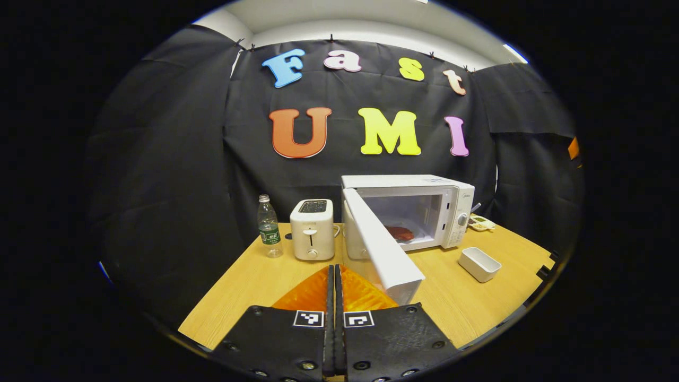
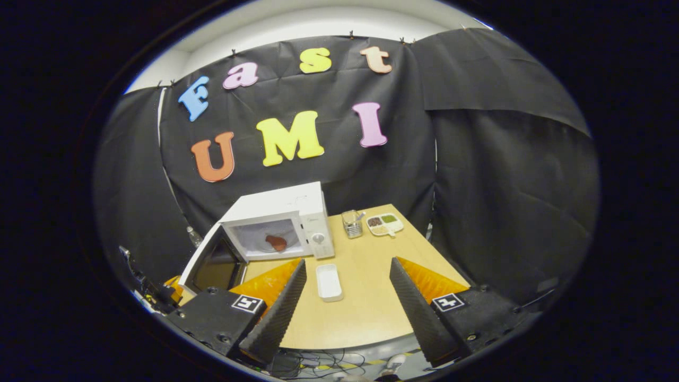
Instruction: Open the microwave oven with the left hand, put the food in, and close the microwave oven.
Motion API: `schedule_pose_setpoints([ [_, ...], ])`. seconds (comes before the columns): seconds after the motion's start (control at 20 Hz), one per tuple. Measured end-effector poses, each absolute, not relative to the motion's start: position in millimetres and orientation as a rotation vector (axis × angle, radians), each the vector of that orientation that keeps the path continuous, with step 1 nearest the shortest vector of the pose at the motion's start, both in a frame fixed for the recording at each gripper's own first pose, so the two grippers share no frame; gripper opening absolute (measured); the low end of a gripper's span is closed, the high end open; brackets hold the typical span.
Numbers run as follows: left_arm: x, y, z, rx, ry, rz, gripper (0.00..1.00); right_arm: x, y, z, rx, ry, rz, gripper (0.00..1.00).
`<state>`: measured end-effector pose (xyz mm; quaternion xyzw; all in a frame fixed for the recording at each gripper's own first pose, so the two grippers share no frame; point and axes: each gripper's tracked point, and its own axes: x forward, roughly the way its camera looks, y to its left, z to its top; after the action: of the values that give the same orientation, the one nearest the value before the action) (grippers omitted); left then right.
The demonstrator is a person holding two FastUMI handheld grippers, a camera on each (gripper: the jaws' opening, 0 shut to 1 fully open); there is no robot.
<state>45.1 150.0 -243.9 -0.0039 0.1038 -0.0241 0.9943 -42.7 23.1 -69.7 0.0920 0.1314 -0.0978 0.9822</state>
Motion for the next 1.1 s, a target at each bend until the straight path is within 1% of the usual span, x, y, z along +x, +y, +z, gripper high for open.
schedule_pose_setpoints([
  [0.05,45,143,-244,-0.01,0.21,-0.057,0.0,-42,20,-72,0.187,0.266,-0.197,0.9],
  [0.1,45,136,-244,-0.015,0.211,-0.067,0.0,-41,19,-75,0.194,0.271,-0.192,1.0],
  [0.15,46,127,-243,-0.02,0.213,-0.079,0.0,-40,17,-78,0.204,0.274,-0.189,0.91],
  [0.25,47,109,-244,-0.013,0.219,-0.104,0.0,-38,9,-82,0.209,0.28,-0.184,0.91],
  [0.3,49,98,-243,-0.011,0.221,-0.117,0.0,-36,5,-85,0.21,0.288,-0.183,1.0],
  [0.35,51,86,-243,-0.007,0.22,-0.135,0.0,-34,0,-87,0.216,0.289,-0.182,0.9],
  [0.4,54,73,-243,-0.003,0.223,-0.153,0.0,-31,-6,-88,0.223,0.291,-0.182,0.91],
  [0.45,56,61,-243,0.002,0.225,-0.168,0.0,-28,-11,-89,0.23,0.292,-0.181,1.0],
  [0.7,79,5,-254,0.006,0.259,-0.221,0.0,-9,-40,-95,0.241,0.308,-0.17,1.0],
  [0.75,85,-5,-257,0.008,0.264,-0.23,0.0,-4,-47,-95,0.241,0.307,-0.166,0.9],
  [0.8,92,-16,-257,0.013,0.266,-0.24,0.0,1,-54,-93,0.238,0.308,-0.168,1.0],
  [1.05,132,-64,-257,0.034,0.261,-0.271,0.0,23,-92,-90,0.243,0.31,-0.175,1.0],
  [1.1,140,-71,-256,0.028,0.256,-0.274,0.0,28,-99,-89,0.245,0.311,-0.176,0.9],
])
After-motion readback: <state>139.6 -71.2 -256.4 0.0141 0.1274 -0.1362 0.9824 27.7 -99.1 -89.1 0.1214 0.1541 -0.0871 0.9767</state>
